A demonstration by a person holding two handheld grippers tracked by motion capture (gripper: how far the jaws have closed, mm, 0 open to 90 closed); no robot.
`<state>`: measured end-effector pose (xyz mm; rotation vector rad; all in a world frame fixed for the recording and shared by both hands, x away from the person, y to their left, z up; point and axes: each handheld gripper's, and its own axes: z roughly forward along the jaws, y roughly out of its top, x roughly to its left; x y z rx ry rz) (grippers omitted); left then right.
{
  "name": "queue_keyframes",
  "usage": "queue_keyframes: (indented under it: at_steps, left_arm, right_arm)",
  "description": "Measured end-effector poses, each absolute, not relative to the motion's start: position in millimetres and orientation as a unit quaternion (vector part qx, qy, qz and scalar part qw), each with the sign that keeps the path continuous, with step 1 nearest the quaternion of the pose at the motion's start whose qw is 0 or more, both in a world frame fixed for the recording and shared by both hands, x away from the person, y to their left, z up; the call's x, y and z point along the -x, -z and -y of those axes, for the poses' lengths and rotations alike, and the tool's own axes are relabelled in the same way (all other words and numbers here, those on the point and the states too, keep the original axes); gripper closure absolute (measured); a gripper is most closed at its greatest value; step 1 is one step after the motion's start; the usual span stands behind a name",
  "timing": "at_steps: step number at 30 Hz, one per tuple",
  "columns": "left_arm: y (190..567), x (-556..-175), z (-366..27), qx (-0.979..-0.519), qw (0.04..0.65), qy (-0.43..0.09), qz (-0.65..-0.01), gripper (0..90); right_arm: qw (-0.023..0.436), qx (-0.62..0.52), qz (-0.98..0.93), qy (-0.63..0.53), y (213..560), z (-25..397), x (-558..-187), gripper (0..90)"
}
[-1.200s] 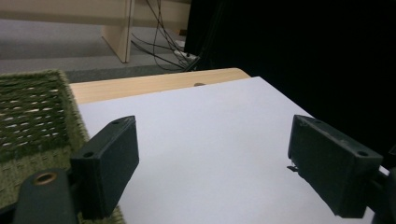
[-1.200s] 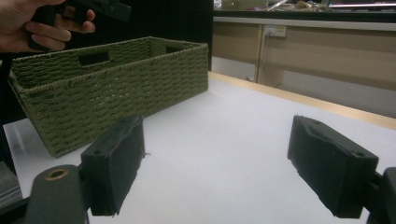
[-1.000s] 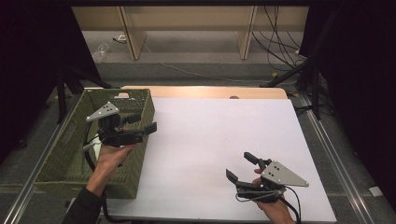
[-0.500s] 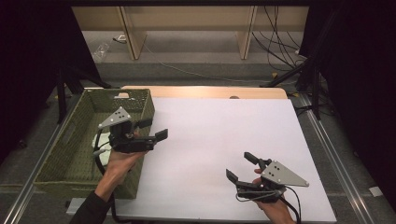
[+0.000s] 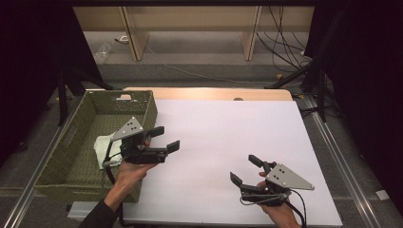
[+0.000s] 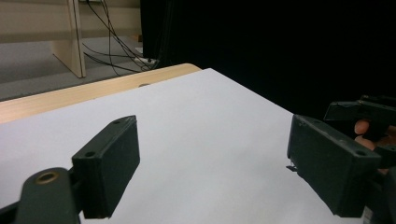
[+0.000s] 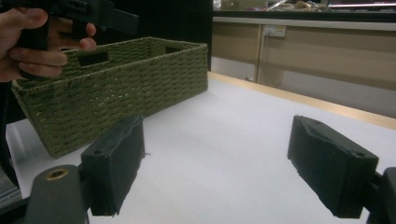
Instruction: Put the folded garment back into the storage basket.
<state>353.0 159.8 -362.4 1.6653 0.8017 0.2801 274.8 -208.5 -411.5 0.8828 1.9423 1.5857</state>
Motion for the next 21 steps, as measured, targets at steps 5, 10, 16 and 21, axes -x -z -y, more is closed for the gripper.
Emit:
queue_keyframes:
  at_steps: [5, 10, 16, 21]
  left_arm:
    - [366, -352, -157, -0.712, 0.602, -0.116, -0.341, 16.0]
    - [370, -349, -153, -0.713, 0.605, -0.118, -0.334, 15.7]
    - [374, -347, -146, -0.719, 0.603, -0.116, -0.327, 15.7]
    - [379, -345, -141, -0.725, 0.597, -0.115, -0.323, 15.7]
  right_arm:
    - [0.240, -0.322, -0.710, -0.579, 412, 208, -275, 19.8]
    - [0.240, -0.323, -0.710, -0.578, 412, 208, -275, 19.8]
    - [0.240, -0.322, -0.710, -0.578, 412, 208, -275, 19.7]
    - [0.239, -0.322, -0.710, -0.578, 412, 208, -275, 19.8]
